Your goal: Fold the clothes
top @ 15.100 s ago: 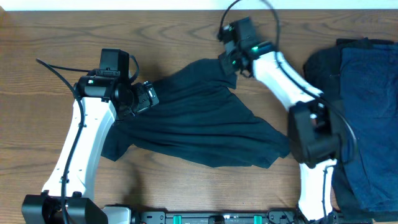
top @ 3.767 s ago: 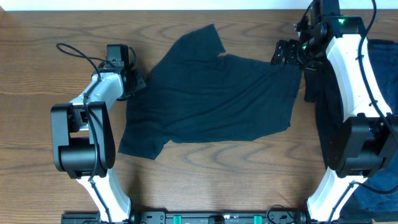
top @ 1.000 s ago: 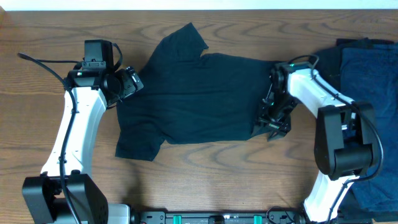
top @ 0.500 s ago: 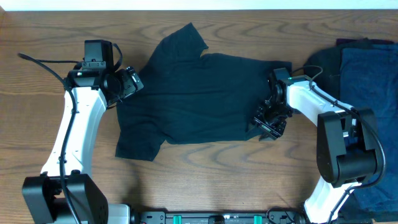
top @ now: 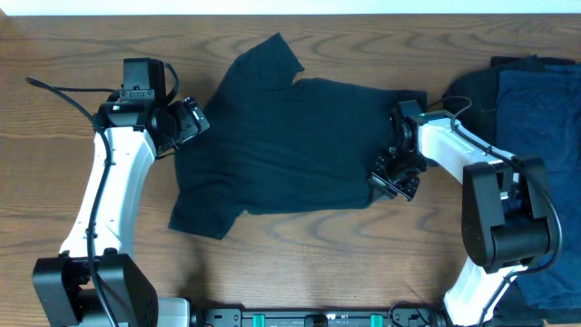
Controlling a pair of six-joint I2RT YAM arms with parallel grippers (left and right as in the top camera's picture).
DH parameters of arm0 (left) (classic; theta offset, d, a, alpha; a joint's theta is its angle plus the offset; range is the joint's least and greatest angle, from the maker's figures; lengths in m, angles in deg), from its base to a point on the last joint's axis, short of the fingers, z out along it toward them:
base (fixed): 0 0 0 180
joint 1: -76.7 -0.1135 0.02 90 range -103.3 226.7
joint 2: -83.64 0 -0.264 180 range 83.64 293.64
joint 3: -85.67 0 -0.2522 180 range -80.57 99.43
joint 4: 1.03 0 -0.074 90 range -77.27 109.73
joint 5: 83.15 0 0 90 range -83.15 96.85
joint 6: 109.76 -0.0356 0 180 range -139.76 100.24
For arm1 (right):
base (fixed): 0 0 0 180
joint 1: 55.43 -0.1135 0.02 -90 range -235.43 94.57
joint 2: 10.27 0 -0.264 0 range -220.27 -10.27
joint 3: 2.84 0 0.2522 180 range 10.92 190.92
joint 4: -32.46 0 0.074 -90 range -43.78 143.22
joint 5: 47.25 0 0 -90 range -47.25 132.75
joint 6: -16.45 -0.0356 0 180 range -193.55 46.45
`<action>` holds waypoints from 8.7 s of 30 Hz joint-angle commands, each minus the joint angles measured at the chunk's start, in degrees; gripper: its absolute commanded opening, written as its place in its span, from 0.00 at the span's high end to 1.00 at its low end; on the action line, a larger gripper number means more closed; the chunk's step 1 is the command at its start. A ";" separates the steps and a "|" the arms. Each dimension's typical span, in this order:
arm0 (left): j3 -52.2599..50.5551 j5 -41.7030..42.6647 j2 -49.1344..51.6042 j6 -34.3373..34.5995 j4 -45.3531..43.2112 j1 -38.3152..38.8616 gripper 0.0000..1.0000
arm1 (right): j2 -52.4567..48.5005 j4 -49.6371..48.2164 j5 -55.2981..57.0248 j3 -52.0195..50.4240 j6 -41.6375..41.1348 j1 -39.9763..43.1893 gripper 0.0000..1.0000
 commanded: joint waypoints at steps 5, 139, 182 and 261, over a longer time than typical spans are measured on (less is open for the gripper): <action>0.09 0.17 0.31 -0.28 0.20 -0.04 0.02 | 3.39 6.84 12.46 5.77 6.51 0.50 0.90; 0.09 0.17 0.31 -0.28 0.20 -0.04 0.02 | 2.73 -23.50 21.68 9.16 16.22 -4.31 0.48; 0.09 0.17 0.31 -0.28 0.20 -0.04 0.02 | 2.73 -21.05 2.40 -2.97 18.21 3.61 0.80; 0.09 0.17 0.31 -0.28 0.20 -0.04 0.02 | 5.14 -0.44 8.76 9.35 20.37 -3.93 0.79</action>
